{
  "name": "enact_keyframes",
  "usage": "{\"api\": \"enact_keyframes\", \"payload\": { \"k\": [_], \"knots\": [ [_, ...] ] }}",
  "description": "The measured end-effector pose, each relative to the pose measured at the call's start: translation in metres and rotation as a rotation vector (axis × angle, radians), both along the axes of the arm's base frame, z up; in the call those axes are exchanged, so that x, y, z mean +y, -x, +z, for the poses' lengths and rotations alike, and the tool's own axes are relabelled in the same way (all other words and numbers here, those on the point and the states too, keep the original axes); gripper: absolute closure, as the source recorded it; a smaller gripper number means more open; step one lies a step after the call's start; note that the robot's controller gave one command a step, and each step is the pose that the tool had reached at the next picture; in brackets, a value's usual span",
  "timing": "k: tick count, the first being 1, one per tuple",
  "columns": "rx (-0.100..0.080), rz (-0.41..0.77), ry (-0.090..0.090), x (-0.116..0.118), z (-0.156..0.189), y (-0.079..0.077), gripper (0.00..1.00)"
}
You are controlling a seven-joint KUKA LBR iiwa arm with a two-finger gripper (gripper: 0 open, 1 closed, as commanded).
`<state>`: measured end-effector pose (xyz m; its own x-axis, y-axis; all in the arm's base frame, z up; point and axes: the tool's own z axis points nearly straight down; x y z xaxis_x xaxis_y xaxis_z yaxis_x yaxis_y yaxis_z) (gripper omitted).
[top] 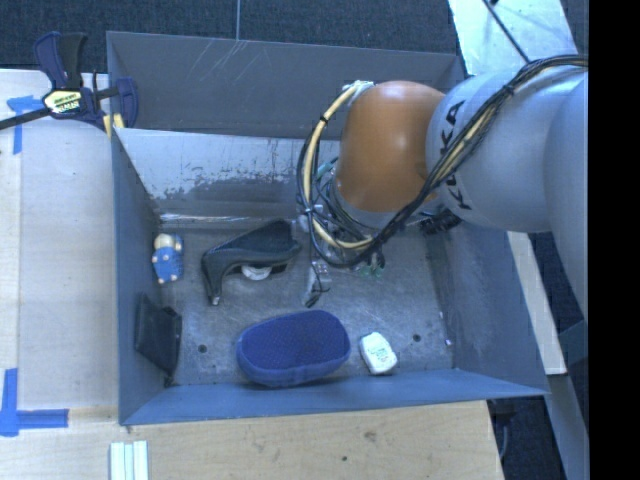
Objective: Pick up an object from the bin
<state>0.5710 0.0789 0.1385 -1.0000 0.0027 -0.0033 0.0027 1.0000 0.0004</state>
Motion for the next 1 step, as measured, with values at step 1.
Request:
{"api": "enact_keyframes", "payload": {
  "k": [1],
  "knots": [
    [-0.023, 0.131, 0.001, 0.0542, -0.0607, -0.047, 0.0]
  ]
}}
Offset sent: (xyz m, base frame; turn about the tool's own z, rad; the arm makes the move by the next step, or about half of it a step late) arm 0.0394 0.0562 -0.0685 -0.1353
